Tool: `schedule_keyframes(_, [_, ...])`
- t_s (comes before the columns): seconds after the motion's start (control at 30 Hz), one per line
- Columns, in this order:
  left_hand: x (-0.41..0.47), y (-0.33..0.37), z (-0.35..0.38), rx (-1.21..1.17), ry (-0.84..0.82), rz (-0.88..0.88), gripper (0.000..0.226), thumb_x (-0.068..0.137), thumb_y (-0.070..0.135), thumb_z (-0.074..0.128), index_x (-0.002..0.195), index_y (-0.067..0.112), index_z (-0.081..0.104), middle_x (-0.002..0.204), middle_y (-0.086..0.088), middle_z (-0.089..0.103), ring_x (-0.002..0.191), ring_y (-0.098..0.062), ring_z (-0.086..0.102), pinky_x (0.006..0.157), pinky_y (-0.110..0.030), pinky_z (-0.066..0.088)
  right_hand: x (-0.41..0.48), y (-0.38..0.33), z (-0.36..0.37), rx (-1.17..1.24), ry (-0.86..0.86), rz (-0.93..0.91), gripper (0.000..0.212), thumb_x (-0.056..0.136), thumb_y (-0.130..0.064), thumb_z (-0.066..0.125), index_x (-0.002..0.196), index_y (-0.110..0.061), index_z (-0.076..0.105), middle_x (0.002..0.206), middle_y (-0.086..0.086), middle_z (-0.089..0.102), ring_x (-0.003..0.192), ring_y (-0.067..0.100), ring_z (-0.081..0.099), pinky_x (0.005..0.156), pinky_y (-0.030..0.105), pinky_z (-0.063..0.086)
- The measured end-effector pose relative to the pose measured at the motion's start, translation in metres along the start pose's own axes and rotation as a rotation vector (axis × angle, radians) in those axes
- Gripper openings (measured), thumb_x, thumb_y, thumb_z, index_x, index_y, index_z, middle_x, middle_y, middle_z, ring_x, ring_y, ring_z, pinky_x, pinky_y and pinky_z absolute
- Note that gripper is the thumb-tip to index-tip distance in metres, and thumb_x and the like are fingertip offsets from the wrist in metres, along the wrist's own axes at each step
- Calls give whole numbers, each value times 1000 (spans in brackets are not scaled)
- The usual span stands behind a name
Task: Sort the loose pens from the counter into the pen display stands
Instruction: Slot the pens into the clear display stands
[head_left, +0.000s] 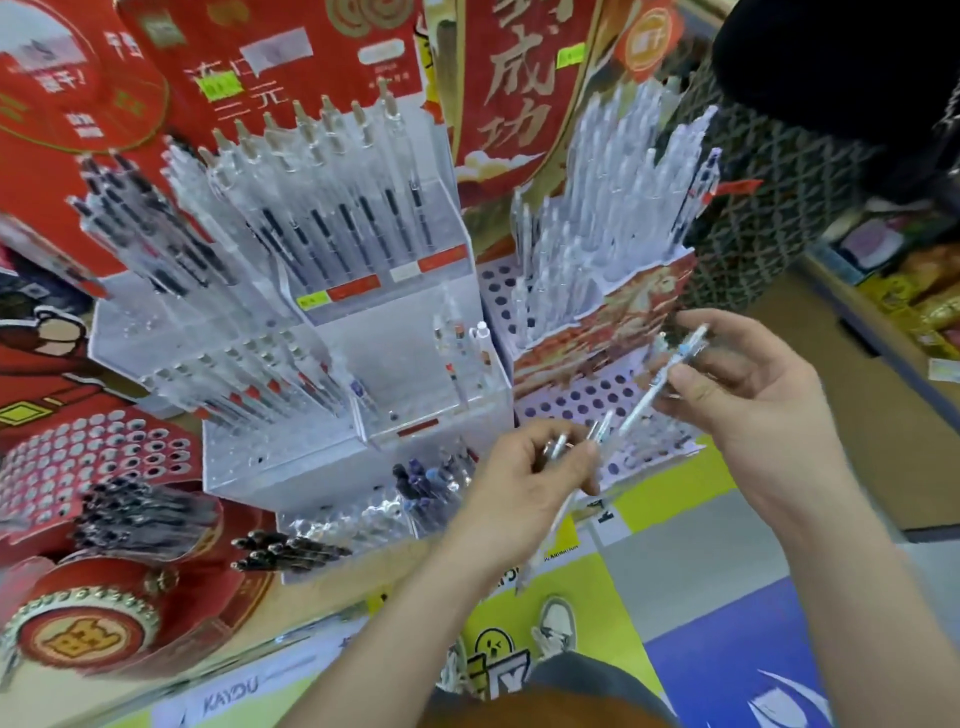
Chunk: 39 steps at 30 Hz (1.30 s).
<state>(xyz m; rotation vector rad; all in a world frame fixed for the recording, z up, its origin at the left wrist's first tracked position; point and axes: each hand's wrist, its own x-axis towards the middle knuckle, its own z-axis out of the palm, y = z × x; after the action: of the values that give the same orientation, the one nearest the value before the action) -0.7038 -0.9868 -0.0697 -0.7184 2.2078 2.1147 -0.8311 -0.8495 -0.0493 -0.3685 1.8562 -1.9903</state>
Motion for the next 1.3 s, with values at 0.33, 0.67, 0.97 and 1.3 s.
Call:
schedule_keyframes(0.33, [21,-35,27,220,106,-79,6,98,26,51,102,24,55,80,5,66,67,-12,55,55,-17,41,43,25,-33,-390,-5,-141,26,94,0,59,94,-27,60,75,-16,63,70,5,62,69,22,53])
schedule_keyframes(0.67, [37,-46,35,249,180,-141,6,99,23,50,103,20,54,93,7,69,66,-8,58,48,-13,39,56,52,-39,-836,-119,-246,15,87,-11,69,98,-22,69,77,-7,61,71,20,52,73,38,48])
schedule_keyframes(0.97, [45,-46,31,250,197,-93,4,98,26,51,99,30,53,91,14,71,71,-7,58,65,-32,49,61,45,-44,-955,-183,-275,14,86,-11,71,97,-21,71,74,-4,62,74,17,44,70,29,36])
schedule_keyframes(1.3, [50,-38,27,273,232,-33,1,96,27,57,95,27,56,81,16,60,70,6,53,63,-15,39,61,53,-39,-1058,-404,-245,13,91,-19,67,103,-20,74,88,-5,64,99,22,49,83,39,45])
